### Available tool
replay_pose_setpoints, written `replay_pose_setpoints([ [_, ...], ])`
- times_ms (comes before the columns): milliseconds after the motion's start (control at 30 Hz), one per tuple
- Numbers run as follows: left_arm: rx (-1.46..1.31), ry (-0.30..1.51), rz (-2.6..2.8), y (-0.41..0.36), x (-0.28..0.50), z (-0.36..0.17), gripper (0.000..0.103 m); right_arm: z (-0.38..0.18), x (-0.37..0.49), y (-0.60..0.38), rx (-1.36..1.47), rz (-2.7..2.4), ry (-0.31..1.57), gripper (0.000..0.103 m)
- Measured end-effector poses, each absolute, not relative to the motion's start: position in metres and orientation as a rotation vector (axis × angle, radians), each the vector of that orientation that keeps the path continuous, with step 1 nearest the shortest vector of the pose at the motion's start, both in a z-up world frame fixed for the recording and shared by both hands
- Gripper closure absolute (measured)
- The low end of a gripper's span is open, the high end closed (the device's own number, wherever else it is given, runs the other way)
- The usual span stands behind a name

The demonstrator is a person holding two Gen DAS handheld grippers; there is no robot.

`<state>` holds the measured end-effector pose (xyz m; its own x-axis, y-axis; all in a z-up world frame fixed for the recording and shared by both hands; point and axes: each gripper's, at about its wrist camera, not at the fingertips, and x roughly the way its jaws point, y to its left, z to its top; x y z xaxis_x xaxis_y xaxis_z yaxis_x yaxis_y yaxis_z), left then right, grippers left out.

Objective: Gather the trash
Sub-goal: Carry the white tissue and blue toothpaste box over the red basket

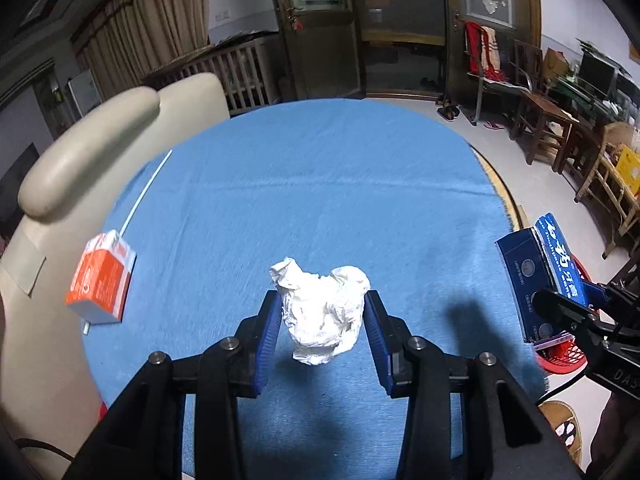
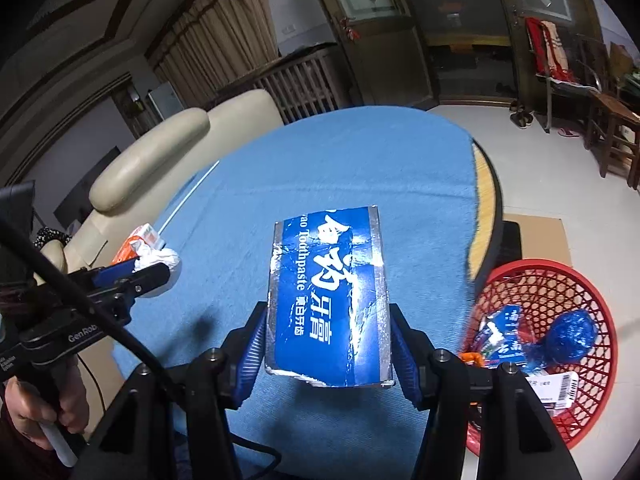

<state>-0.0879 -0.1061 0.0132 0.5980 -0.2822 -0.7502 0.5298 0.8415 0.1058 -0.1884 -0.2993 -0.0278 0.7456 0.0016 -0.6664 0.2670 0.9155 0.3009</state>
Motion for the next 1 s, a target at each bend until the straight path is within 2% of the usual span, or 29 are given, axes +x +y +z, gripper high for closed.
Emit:
replay_pose_setpoints([
  [1000,0.447,0.684,-0.582,-0.179,-0.129,0.056,0.06,-0.002,-0.274,-0.353,0.445,-0.299,0.596,0.043],
])
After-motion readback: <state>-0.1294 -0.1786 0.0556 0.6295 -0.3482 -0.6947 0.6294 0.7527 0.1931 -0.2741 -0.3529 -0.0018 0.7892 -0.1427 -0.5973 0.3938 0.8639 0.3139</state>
